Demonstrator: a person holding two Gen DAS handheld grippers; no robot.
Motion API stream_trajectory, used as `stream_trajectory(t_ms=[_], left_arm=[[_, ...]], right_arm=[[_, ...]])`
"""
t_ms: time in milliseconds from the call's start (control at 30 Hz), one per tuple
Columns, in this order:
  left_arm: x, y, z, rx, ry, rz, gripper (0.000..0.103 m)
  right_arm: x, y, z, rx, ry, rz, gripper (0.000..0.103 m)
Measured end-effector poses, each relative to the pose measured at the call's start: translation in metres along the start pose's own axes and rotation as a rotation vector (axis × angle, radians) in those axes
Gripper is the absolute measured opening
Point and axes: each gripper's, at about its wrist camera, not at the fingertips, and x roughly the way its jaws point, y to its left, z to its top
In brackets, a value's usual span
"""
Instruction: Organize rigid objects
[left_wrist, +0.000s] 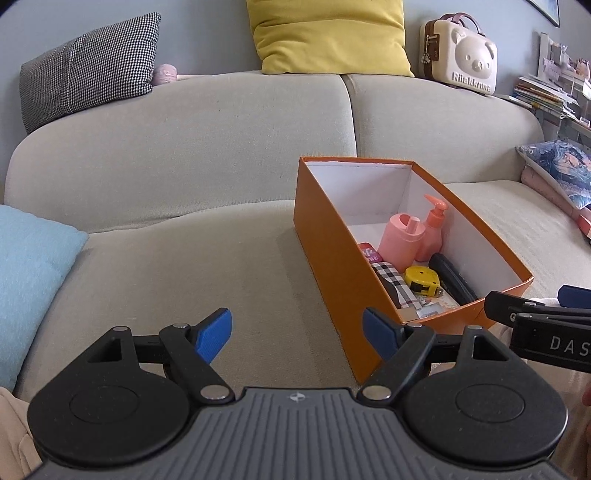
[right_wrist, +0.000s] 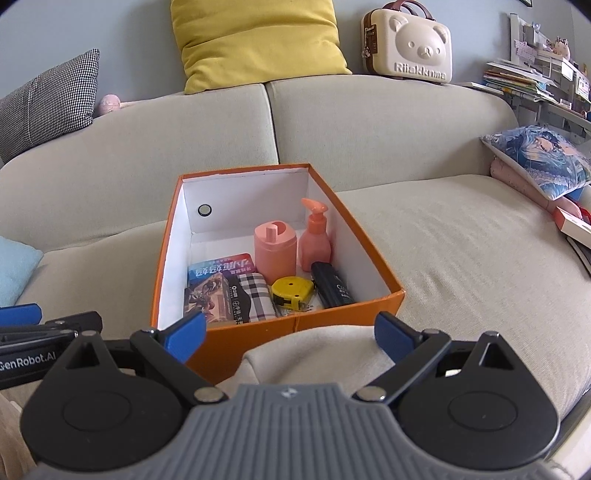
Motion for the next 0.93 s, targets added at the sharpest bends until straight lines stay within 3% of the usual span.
stream_trajectory(t_ms=[933], left_arm=[[-0.0070, 0.0016, 0.0023, 0.005, -0.019, -0.028, 0.094]], right_arm=[[-0.0007, -0.0007, -0.0006, -0.003, 0.002, -0.001, 0.098]])
